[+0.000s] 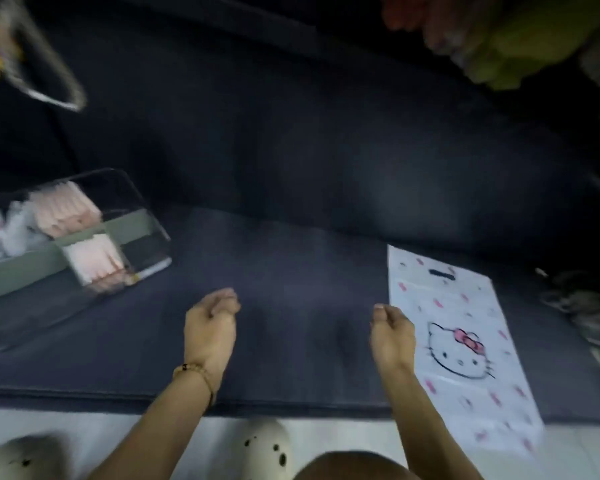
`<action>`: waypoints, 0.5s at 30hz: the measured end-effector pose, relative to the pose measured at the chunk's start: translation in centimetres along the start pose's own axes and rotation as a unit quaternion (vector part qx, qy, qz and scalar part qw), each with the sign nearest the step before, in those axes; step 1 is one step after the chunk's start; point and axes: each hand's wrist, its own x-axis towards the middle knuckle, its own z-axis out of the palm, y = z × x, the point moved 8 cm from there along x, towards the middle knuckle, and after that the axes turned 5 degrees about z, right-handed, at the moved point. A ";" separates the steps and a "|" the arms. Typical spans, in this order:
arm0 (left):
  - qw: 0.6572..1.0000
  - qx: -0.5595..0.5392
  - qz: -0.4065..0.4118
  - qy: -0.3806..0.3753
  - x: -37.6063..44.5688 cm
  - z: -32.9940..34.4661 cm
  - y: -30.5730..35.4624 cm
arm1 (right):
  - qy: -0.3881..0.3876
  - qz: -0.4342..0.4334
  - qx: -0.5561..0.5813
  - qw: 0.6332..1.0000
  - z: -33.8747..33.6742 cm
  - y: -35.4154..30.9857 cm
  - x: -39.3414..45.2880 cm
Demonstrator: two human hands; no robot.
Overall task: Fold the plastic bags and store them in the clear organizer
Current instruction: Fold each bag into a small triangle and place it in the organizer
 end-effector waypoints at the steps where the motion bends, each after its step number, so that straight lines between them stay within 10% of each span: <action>1: 1.000 0.008 -0.003 -0.017 -0.6 1.7 -0.7 | 0.030 0.014 -0.034 0.999 -2.8 2.1 0.7; 7: 0.993 0.063 -0.017 -0.102 -3.6 9.0 -4.2 | -0.041 0.064 -0.202 0.976 -11.5 13.0 3.5; 11: 0.987 0.104 -0.018 -0.123 -4.1 10.0 -5.7 | -0.068 -0.068 -0.429 0.898 -8.9 13.6 2.9; 15: 0.979 0.149 -0.018 -0.135 -4.3 10.1 -6.3 | -0.008 -0.111 -0.341 0.933 -6.4 12.1 1.4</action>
